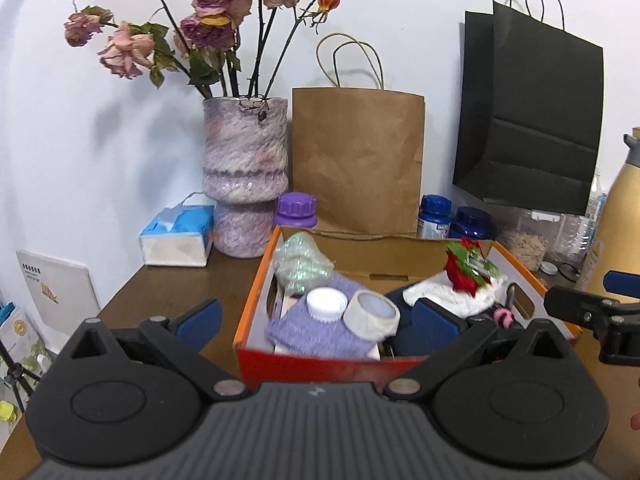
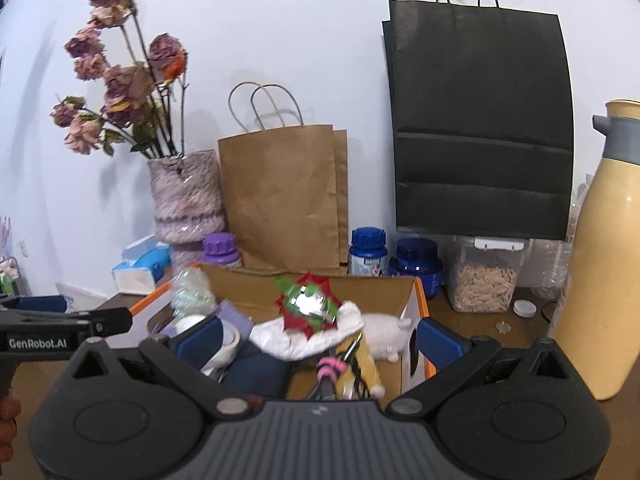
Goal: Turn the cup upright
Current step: 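Open the left gripper over the red box while the right releases the gift bow inside, then withdraw both grippers from the red box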
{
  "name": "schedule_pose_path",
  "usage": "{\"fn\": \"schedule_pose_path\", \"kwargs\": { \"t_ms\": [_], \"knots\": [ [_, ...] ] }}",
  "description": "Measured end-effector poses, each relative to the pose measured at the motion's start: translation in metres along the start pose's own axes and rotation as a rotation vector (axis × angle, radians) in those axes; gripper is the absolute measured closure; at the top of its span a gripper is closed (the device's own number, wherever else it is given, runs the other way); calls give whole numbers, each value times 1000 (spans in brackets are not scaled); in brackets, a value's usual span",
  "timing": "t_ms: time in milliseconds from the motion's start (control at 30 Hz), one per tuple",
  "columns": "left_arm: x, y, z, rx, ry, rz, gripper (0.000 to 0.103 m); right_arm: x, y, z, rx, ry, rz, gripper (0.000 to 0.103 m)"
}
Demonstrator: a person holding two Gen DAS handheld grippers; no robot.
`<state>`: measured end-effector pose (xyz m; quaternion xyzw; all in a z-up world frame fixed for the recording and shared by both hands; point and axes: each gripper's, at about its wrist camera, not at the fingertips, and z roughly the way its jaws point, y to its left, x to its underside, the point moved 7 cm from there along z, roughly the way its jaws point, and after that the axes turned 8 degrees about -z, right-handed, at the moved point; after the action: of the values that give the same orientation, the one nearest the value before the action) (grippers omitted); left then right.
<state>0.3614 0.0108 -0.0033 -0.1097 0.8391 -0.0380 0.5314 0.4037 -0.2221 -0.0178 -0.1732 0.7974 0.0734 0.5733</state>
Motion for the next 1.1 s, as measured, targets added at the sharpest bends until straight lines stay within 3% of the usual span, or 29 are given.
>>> {"fn": "schedule_pose_path", "kwargs": {
  "t_ms": [633,1100],
  "knots": [
    [59,11,-102,20,51,30,0,59,28,-94,-34,84,26,0],
    [77,15,-136,6,63,29,0,80,38,-128,-38,104,36,0]
  ]
}}
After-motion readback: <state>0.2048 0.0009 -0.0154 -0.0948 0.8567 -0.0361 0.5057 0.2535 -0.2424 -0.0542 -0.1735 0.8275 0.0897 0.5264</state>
